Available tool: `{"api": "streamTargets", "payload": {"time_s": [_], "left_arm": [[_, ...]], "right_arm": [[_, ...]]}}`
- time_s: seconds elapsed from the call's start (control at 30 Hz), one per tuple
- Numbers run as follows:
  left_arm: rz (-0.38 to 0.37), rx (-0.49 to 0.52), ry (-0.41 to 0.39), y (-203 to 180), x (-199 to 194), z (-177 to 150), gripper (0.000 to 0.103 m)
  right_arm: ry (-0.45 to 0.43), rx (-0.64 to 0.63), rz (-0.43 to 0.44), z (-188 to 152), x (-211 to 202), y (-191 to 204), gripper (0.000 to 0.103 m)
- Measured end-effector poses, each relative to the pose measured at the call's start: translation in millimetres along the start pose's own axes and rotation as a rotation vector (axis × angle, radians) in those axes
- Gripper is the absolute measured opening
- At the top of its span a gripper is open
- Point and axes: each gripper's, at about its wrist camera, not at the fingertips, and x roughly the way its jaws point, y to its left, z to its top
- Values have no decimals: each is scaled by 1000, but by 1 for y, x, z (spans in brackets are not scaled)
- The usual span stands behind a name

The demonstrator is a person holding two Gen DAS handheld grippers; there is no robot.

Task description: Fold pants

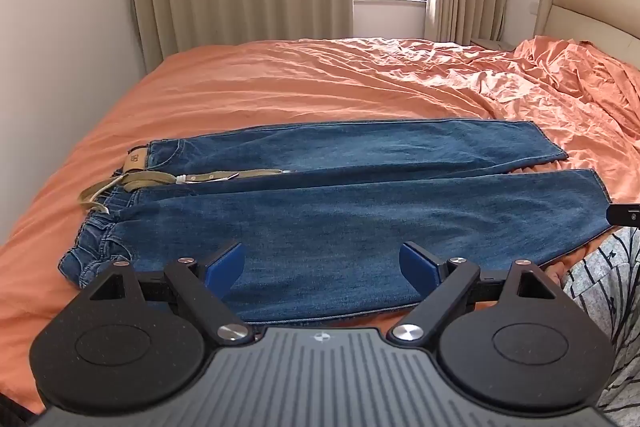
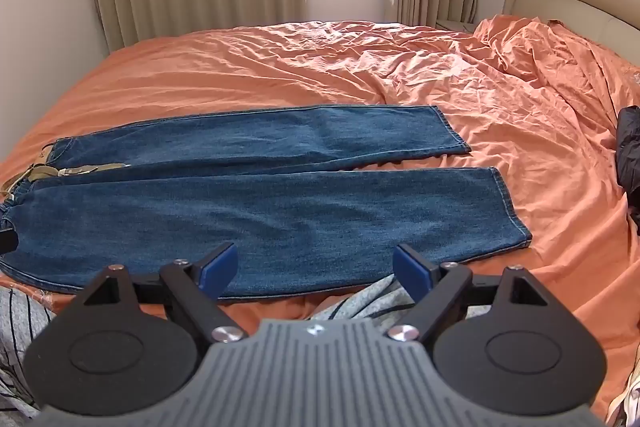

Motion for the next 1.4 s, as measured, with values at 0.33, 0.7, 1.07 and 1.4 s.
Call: {"api": "streamTargets", "payload": {"time_s": [0.33, 0.7, 1.07, 1.4], "left_arm": [[-5, -8, 27, 9, 6, 0, 102], [9, -8, 31, 1, 4, -5, 102], [9, -7, 36, 4, 4, -5, 102], [9, -5, 41, 5, 3, -7, 102]], "right_arm": [[-2, -12, -3, 1, 0, 0, 81], [4, -30, -4, 2, -6, 3, 81], [11, -25, -5, 3, -5, 1, 81], [12, -25, -6, 2, -4, 1, 81]]}}
